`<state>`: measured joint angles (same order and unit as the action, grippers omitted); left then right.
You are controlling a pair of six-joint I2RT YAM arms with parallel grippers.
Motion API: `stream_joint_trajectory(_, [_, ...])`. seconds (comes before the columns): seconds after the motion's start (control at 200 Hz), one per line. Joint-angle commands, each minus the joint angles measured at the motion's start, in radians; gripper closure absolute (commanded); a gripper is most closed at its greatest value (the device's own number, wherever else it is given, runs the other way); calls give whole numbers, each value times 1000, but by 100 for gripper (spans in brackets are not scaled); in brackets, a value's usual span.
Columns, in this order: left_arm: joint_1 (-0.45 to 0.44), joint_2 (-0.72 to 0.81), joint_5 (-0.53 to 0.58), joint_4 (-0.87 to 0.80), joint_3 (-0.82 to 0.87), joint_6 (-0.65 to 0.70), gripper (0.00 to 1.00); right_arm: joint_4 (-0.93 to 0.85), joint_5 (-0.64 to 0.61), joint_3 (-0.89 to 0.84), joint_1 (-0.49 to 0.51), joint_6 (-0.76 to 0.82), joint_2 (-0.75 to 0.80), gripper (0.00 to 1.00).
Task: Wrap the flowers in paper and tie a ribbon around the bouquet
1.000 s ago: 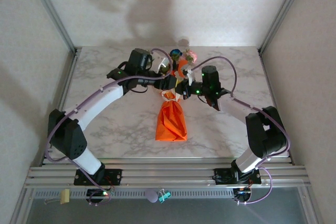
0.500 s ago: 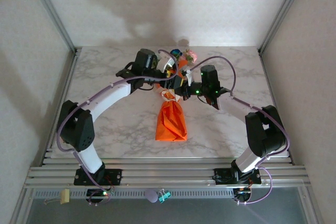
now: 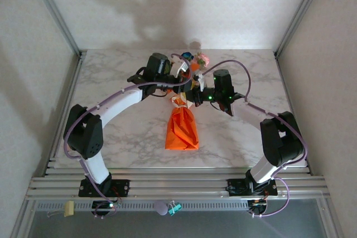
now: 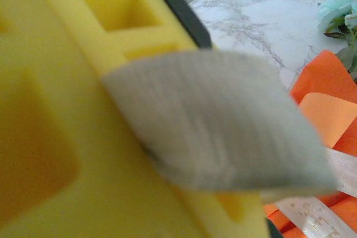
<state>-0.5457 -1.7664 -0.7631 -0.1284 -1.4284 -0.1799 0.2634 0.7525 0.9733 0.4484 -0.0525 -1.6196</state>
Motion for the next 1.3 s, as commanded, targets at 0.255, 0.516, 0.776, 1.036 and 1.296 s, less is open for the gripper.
stream_joint_trajectory(0.255, [12, 113, -24, 143, 112, -219, 100, 134, -83, -102, 0, 5, 89, 57])
stream_joint_trajectory(0.516, [12, 150, -96, 153, 114, -300, 100, 297, -196, -235, 6, 79, 183, 24])
stream_joint_trajectory(0.776, [13, 108, -193, 23, 41, -266, 100, 176, -240, -197, 12, 284, 237, 18])
stream_joint_trajectory(1.036, [21, 99, -206, -21, 1, -243, 100, 180, -169, -135, 17, 254, 148, 20])
stream_joint_trajectory(1.296, [25, 89, -180, -73, -5, -218, 100, 184, -155, -116, 17, 164, 123, 50])
